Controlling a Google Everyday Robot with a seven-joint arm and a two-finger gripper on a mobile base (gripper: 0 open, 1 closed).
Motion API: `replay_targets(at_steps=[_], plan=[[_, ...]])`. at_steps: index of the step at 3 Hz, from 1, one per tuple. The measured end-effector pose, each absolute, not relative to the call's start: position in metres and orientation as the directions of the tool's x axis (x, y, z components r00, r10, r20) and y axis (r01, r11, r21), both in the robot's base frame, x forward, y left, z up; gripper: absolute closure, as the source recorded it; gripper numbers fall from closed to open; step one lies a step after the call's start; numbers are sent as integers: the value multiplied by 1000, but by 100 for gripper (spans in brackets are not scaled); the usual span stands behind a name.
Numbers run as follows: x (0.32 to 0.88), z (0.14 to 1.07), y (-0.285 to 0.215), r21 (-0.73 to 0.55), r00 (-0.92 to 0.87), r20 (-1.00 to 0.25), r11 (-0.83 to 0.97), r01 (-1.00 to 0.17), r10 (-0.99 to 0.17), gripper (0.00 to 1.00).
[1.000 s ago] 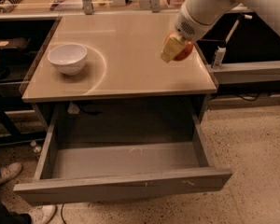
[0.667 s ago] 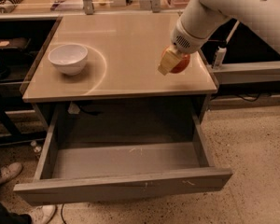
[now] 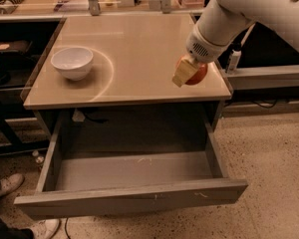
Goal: Place apple into top drawer
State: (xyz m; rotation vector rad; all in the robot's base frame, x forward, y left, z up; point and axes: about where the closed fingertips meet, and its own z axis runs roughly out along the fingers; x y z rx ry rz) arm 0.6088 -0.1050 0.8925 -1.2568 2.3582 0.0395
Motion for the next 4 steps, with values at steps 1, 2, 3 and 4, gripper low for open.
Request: replay_targets(at_steps=[1, 2, 3, 4], plan=[[569, 863, -103, -104, -520, -389, 597, -796, -761, 100], [530, 804, -92, 35, -568, -323, 590, -806, -757, 100], [529, 804, -92, 35, -568, -325, 591, -806, -756, 100], [508, 770, -76, 102, -600, -309, 602, -792, -738, 100]])
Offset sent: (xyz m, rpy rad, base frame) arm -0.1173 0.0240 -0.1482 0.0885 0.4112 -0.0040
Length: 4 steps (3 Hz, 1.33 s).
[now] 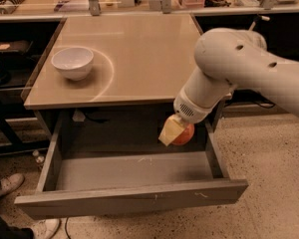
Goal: Place apple into top drawer
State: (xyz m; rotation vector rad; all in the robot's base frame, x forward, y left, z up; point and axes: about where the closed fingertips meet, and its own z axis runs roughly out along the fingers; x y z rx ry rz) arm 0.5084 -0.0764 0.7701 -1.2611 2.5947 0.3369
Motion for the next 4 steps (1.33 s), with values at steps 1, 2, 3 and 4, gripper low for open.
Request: replay_targets(at_steps=[1, 2, 3, 4], plan=[[494, 730, -48, 154, -618, -292, 602, -783, -730, 100], [494, 725, -44, 143, -617, -285, 604, -784, -733, 100], [503, 705, -31, 97, -618, -306, 622, -777, -724, 100], [515, 671, -3, 87, -601, -377, 619, -780, -705, 100]])
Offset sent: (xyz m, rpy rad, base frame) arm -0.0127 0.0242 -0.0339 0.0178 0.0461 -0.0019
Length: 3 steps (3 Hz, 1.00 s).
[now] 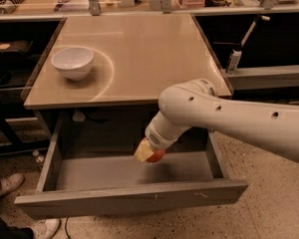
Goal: Place apple into top drawer
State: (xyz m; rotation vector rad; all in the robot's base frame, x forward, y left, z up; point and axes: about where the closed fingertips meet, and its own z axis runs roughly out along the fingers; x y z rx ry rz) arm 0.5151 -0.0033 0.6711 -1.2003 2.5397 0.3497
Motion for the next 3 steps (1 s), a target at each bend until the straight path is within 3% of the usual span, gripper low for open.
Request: replay_targets(at_steps=[3], plan=[[515, 627, 23, 139, -610, -370, 607, -782, -701, 100]])
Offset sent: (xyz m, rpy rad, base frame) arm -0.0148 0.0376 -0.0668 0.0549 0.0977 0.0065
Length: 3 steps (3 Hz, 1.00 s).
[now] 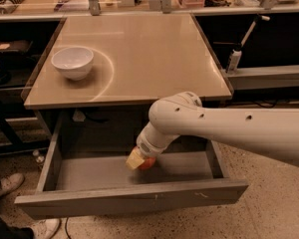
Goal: Place apple into top drawer
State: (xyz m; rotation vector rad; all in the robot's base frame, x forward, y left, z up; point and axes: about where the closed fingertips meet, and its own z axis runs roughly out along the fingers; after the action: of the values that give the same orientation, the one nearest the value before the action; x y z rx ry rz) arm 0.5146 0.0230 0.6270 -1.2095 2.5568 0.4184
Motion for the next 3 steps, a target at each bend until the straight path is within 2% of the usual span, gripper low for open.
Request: replay_targets(at_steps=[2, 3], plan=[[521, 602, 33, 159, -618, -377, 609, -777, -690, 100], [521, 601, 33, 161, -618, -377, 608, -777, -690, 83]])
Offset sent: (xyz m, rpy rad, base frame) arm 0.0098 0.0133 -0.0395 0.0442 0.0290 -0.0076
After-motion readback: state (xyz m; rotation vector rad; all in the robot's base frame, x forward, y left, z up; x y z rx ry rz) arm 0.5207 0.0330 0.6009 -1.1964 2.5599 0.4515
